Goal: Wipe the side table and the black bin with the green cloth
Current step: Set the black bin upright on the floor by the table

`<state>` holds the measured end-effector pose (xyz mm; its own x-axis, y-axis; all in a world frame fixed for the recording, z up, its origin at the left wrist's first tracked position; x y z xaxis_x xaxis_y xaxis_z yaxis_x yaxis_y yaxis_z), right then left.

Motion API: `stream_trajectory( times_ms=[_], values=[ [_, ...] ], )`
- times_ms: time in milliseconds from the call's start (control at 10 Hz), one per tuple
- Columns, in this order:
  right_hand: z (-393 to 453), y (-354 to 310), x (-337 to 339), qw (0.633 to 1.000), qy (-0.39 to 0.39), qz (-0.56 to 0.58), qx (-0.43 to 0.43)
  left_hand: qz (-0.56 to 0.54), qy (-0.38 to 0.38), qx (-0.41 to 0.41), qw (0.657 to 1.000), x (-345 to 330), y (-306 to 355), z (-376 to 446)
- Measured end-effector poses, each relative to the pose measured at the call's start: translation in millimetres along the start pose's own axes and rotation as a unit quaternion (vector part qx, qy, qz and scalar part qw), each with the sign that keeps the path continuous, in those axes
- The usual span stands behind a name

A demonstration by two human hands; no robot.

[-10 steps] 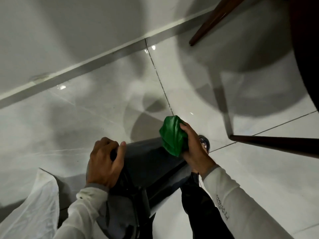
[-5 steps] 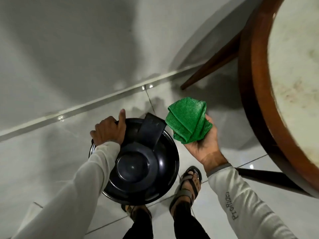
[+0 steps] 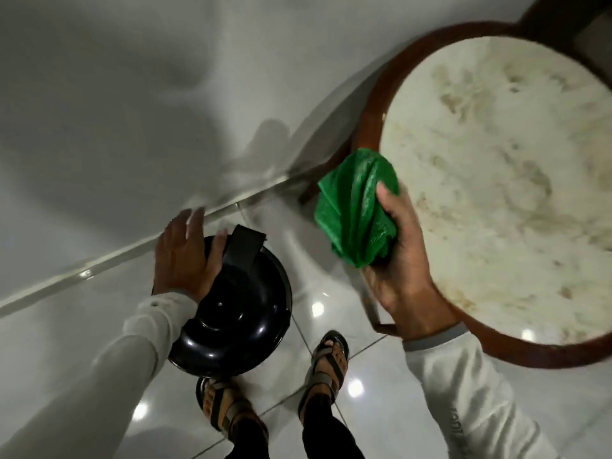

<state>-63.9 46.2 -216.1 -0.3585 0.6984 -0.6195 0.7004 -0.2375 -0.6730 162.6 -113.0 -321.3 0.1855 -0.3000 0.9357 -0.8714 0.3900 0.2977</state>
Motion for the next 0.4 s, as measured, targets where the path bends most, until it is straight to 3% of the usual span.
stream_trajectory(
  times_ms=[100,200,300,400],
  values=[
    [-1,-71,9,0.87,0.099,-0.411,0.256,0.073,0.117,-0.121,0.983,45,65,-13],
    [13,-115,34,0.679,0.14,-0.672,0.259,0.136,0.184,-0.187,0.955,80,121,-19],
    [28,-127,61,0.594,0.101,-0.787,0.131,0.186,0.196,-0.212,0.939,109,156,-19],
    [23,-140,66,0.548,0.069,-0.831,0.062,0.216,0.208,-0.236,0.925,159,186,-16]
  ],
)
Point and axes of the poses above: each hand's wrist, its own z-axis towards the middle knuckle, its own x-axis out of the back of the hand, y = z × x, the point moved 2 cm from there along z, towards the middle knuckle, and after that the axes turned 8 degrees about z, right-handed, at the moved point
